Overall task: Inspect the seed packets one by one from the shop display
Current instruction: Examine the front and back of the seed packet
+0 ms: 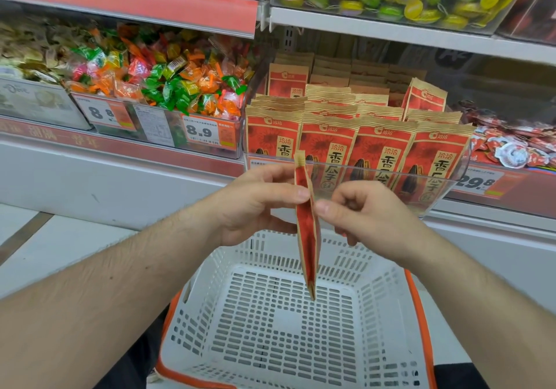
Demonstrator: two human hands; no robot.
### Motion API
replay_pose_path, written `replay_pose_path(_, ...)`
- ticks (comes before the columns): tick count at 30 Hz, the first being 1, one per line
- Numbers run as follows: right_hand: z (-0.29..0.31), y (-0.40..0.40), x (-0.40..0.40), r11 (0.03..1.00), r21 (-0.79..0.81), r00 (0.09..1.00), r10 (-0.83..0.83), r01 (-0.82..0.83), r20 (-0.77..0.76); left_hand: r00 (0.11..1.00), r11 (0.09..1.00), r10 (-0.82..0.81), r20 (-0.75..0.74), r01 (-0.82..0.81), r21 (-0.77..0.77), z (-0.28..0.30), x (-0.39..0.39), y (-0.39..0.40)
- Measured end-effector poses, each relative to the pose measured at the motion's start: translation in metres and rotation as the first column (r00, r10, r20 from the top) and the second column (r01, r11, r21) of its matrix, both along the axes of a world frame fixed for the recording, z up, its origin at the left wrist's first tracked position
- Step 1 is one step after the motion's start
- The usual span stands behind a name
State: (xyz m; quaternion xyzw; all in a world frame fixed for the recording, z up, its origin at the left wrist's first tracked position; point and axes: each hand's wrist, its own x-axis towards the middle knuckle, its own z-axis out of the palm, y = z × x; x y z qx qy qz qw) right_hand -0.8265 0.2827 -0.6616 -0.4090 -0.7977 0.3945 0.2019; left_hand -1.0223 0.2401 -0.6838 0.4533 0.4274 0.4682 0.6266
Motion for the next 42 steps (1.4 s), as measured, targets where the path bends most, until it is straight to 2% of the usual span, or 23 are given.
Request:
replay_pose_path(2,-0.001,0.003,0.003,0.995,-0.095,0.995,-0.024,0.015,-0.097,0.999,0.999,-0.046,0.026,0.046,0.018,-0.001,-0.001,0.0)
replay_pose_path(3,-0.001,0.003,0.003,0.988,-0.152,0.996,-0.014,0.0,-0.091,0.997,0.998,-0.061,0.04,0.06,0.029,-0.002,-0.001,0.0)
replay_pose_path(7,-0.007,-0.001,0.0,0.957,-0.287,0.997,0.06,-0.044,0.048,0.994,0.997,-0.072,0.081,0.069,0.041,-0.003,-0.001,-0.001)
replay_pose_path(9,-0.009,-0.004,-0.003,0.971,-0.238,0.998,0.039,-0.025,0.056,0.994,0.998,-0.062,0.092,0.059,0.033,-0.004,-0.001,-0.001)
replay_pose_path(11,-0.008,-0.009,-0.008,0.991,-0.124,0.997,-0.037,0.046,0.07,0.996,0.999,-0.033,0.085,0.031,0.022,-0.005,0.002,-0.002)
replay_pose_path(15,-0.009,-0.019,-0.018,0.969,0.126,0.947,-0.236,0.212,0.218,0.994,0.994,0.11,-0.001,-0.11,0.029,-0.003,0.012,-0.003)
replay_pose_path(19,-0.004,-0.016,-0.015,0.967,0.139,0.926,-0.246,0.214,0.286,0.982,0.981,0.19,0.018,-0.19,-0.031,-0.001,0.016,-0.002)
replay_pose_path(20,-0.002,-0.013,-0.013,0.969,0.114,0.94,-0.24,0.218,0.242,0.981,0.981,0.19,0.028,-0.188,-0.05,-0.001,0.015,-0.002)
replay_pose_path(22,0.0,-0.007,-0.009,0.968,0.011,0.968,-0.25,0.25,0.026,0.985,0.983,0.17,0.039,-0.167,-0.072,0.0,0.014,-0.003)
replay_pose_path(24,0.002,-0.002,-0.008,0.958,-0.084,0.942,-0.285,0.274,-0.178,0.991,0.989,0.131,0.041,-0.128,-0.074,0.001,0.015,-0.004)
replay_pose_path(27,0.003,-0.001,-0.005,0.948,-0.167,0.899,-0.311,0.271,-0.307,0.994,0.994,0.087,0.064,-0.083,-0.068,0.004,0.015,-0.006)
replay_pose_path(33,0.006,0.0,-0.004,0.914,-0.367,0.828,-0.335,0.17,-0.449,0.991,0.998,0.044,0.129,-0.037,-0.054,0.007,0.012,-0.006)
replay_pose_path(42,0.005,0.002,-0.004,0.904,-0.398,0.821,-0.344,0.157,-0.456,0.988,0.998,0.053,0.143,-0.046,-0.054,0.006,0.014,-0.005)
